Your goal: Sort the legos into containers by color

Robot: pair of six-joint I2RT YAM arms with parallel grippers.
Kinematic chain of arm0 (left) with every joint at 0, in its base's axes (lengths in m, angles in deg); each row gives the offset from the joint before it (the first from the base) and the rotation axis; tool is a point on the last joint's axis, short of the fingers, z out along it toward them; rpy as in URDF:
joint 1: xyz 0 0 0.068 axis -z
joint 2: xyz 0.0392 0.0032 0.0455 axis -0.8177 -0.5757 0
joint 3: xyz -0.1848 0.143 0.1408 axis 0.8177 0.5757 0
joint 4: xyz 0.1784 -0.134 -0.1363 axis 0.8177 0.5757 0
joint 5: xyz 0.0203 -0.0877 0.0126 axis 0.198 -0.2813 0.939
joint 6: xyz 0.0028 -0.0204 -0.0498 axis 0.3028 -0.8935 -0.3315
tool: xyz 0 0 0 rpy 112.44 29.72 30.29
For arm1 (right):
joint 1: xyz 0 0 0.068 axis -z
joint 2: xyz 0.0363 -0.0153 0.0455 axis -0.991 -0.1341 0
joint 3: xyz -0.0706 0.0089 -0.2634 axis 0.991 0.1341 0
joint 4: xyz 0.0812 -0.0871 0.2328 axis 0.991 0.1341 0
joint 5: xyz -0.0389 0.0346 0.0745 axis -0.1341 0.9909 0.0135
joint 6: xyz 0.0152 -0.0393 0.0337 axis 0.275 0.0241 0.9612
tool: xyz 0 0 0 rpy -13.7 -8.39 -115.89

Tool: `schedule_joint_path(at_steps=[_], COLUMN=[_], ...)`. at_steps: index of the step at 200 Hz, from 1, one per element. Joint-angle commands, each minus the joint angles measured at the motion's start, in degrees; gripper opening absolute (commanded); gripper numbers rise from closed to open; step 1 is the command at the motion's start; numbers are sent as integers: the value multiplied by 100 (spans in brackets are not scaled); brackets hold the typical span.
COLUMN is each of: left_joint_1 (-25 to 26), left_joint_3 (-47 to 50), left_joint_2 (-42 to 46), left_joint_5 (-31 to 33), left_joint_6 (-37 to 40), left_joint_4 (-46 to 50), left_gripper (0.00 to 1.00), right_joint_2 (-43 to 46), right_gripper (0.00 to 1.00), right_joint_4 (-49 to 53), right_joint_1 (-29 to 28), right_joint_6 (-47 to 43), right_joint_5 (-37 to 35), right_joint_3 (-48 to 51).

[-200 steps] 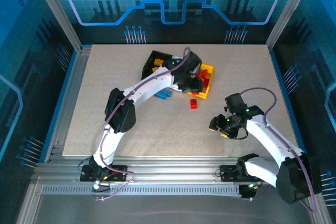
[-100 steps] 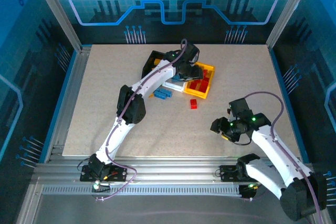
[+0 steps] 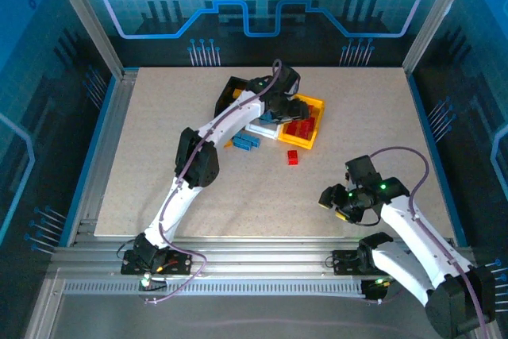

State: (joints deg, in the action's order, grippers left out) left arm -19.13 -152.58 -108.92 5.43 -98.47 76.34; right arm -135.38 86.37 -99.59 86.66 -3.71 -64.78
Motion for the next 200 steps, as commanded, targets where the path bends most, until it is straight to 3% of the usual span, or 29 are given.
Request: schedule_joint_path(at_steps=[1, 41, 72, 148, 200], left_joint_1=[-39, -30, -66, -772, -828], left_joint_3=[430, 1450, 2948, 7293, 8723], left_joint_2=[526, 1307, 2299, 4922, 5621], left_joint_5=[-172, -63, 99, 111, -224], left_joint_6=[-7, 268, 367, -199, -769], left_joint_4=[-127, -311, -667, -1543, -1994], left_gripper=[58, 68, 72, 76, 80], right_joint_2=[-92, -457, -1199, -3713, -5182], right_gripper=[60, 60, 61, 62, 62], right_joint_4=[-114, -376, -466, -333, 68], right_joint_1=[-157, -324, -397, -500, -554], right_joint_6=[189, 196, -186, -1221, -1779], right_joint_5=[26, -17, -99, -540, -823], right_joint_3=[93, -1, -501, -2817, -4419])
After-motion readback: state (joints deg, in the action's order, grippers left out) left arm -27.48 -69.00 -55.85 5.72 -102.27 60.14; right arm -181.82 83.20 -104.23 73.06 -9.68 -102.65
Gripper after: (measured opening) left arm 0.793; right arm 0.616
